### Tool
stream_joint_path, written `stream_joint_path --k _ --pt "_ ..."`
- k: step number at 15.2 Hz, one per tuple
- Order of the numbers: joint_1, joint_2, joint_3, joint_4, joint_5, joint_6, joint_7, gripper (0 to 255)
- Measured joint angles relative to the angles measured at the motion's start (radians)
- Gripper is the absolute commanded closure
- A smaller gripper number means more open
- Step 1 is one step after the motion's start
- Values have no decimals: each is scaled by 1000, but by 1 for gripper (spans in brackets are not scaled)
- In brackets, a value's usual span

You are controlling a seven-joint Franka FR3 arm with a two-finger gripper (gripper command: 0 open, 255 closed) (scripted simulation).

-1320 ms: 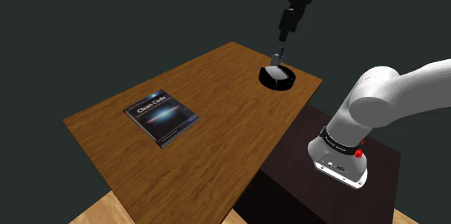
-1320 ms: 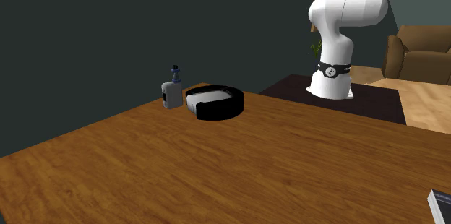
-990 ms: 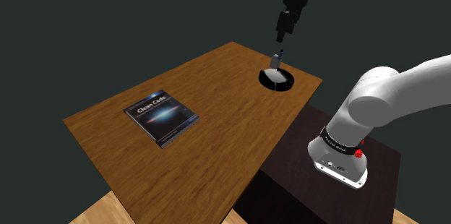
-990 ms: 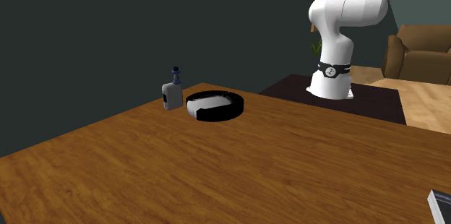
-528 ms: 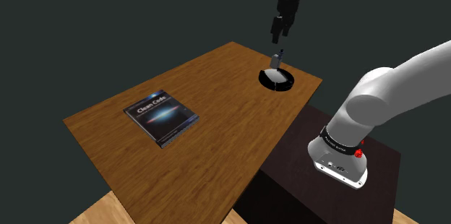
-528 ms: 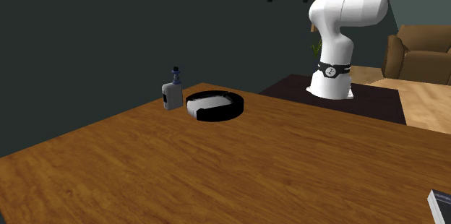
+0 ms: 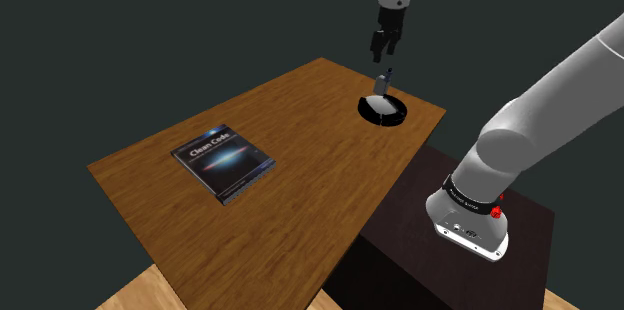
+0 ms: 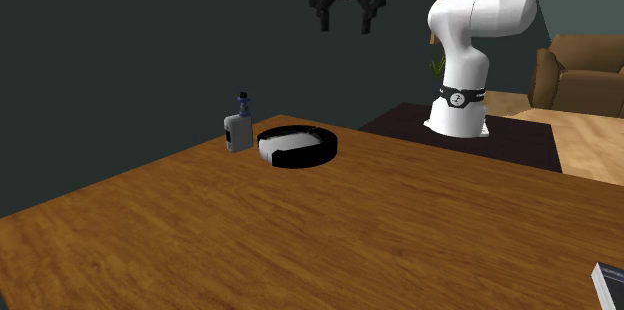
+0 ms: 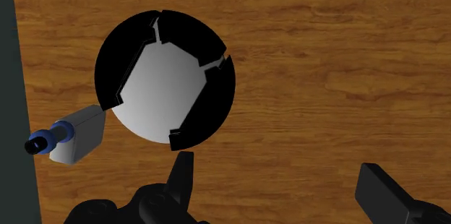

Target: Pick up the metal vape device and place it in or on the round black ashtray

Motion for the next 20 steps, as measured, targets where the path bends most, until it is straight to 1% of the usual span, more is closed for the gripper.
stream_joint_path --k 3,8,11,14,16,18,20 --pt "-16 102 -31 48 13 38 -30 0" --pt "-53 293 -82 177 54 72 -101 0" --pt "-80 403 -100 264 85 74 -137 0" --pt "-112 512 -112 346 118 81 -172 0" --pt "-144 600 -119 433 144 68 -202 0" --pt "-172 675 -121 496 165 67 -222 0" --pt "-202 761 -120 589 187 46 -237 0"
